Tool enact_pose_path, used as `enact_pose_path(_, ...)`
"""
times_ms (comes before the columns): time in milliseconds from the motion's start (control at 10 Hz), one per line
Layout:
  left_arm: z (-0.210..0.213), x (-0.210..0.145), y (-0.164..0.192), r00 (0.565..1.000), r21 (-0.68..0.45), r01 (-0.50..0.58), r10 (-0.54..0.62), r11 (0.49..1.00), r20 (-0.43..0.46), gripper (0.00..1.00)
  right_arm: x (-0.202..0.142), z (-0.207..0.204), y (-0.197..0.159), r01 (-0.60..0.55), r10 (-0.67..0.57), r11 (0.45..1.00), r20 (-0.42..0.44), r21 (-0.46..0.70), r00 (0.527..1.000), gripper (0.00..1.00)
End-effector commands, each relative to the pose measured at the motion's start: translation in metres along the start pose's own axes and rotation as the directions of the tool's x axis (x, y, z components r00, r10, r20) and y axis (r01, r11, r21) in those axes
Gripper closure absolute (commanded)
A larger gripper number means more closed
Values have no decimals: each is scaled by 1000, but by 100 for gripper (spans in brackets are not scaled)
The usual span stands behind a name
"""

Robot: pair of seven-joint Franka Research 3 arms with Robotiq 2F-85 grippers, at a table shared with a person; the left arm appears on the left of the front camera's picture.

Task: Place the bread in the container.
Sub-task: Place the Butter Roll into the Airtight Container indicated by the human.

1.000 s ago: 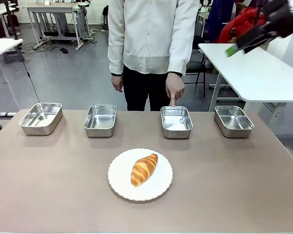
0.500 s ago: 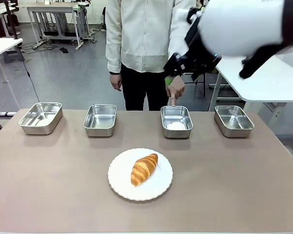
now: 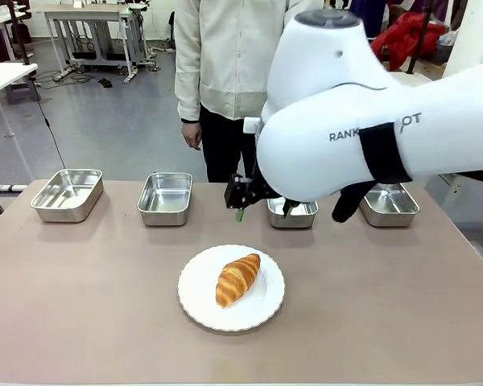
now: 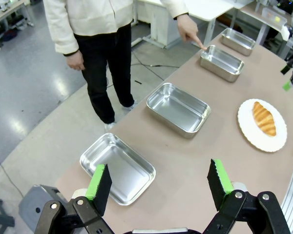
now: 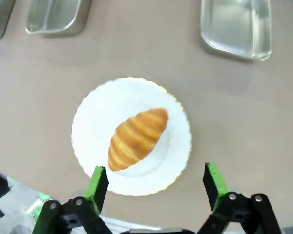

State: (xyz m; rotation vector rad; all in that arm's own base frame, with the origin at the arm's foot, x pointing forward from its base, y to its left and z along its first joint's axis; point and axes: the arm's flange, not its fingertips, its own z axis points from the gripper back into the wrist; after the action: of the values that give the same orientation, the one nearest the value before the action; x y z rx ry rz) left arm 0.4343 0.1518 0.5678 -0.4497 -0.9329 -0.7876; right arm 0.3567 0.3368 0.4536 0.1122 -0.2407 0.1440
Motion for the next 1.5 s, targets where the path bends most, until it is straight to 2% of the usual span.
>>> enact_pose_path(0, 2, 1, -1, 1000, 3, 0, 0, 1000, 13, 0, 9, 27, -19, -7, 35, 976, -123, 219, 992, 0)
enact_pose_path(100, 2, 1, -1, 1000, 3, 0, 0, 1000, 13, 0, 0, 0, 0, 0, 0, 1000, 0, 0, 1000, 0)
enact_pose_path(600, 2, 1, -1, 1000, 3, 0, 0, 1000, 13, 0, 2, 0, -2, -23, 24, 999, -21, 26, 1000, 0)
enact_pose_path(900, 2, 1, -1, 1000, 3, 0, 0, 1000, 13, 0, -15, -25, 27, 213, -213, 977, -6, -8, 977, 0)
enact_pose_path(1100, 2, 1, -1, 1000, 3, 0, 0, 1000, 13, 0, -21, -38, 33, 379, -380, 925, -17, -38, 925, 0)
enact_pose_path(1300, 2, 1, -1, 1000, 3, 0, 0, 1000, 13, 0, -26, -52, 43, 480, -486, 873, -70, -81, 871, 0)
enact_pose_path(1400, 2, 1, -1, 1000, 3, 0, 0, 1000, 13, 0, -26, -58, 47, 519, -525, 850, -58, -93, 849, 0)
